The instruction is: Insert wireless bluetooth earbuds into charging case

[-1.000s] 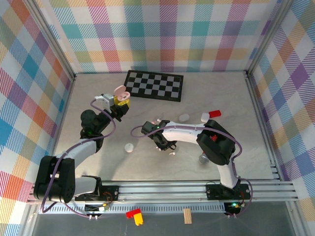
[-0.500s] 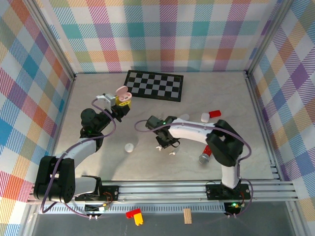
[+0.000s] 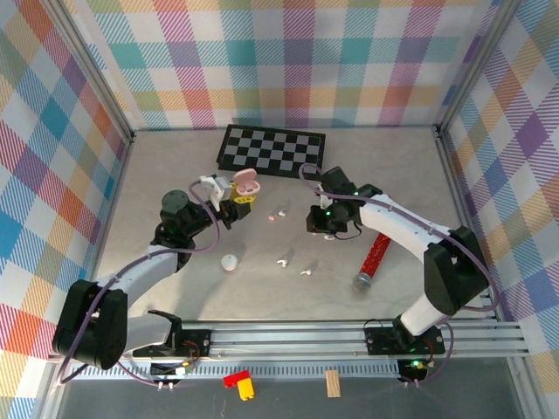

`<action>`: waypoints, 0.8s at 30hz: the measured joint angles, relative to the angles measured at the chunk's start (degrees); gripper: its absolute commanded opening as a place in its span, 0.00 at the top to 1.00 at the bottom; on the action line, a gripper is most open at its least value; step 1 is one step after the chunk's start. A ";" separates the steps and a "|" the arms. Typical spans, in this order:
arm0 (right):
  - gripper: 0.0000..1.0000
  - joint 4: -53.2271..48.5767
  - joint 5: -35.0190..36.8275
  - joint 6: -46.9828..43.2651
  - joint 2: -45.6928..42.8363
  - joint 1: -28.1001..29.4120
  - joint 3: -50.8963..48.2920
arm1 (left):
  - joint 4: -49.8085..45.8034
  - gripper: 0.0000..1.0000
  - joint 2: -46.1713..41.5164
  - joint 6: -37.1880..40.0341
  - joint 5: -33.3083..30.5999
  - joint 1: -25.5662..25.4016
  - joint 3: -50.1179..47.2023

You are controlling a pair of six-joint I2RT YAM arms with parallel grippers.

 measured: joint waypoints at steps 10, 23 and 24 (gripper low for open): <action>0.80 2.69 -9.20 -3.50 -7.54 -2.60 -3.08 | -10.05 0.66 -0.22 6.21 0.70 -6.23 1.70; 0.79 6.08 -25.64 -12.59 -15.45 -2.60 0.74 | -19.32 0.66 2.78 10.75 6.12 -11.76 7.48; 0.79 6.32 -26.58 -12.63 -15.45 -2.58 1.16 | -20.13 0.66 2.91 11.10 6.32 -12.04 7.91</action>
